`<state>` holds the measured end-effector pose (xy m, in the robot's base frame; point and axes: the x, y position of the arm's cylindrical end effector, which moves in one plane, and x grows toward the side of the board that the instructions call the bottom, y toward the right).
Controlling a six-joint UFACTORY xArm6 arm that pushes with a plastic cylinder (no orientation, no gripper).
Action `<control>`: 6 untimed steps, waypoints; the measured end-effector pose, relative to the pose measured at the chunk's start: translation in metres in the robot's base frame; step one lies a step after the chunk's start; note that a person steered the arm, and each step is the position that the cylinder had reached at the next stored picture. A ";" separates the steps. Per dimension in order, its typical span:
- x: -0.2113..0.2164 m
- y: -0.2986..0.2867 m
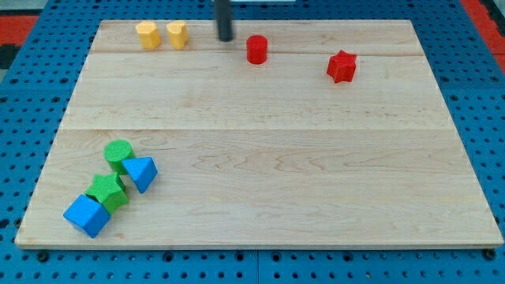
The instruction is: Slide the red circle to the bottom of the yellow hexagon
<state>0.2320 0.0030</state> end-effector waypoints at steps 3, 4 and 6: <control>0.043 -0.028; 0.061 -0.030; 0.050 -0.135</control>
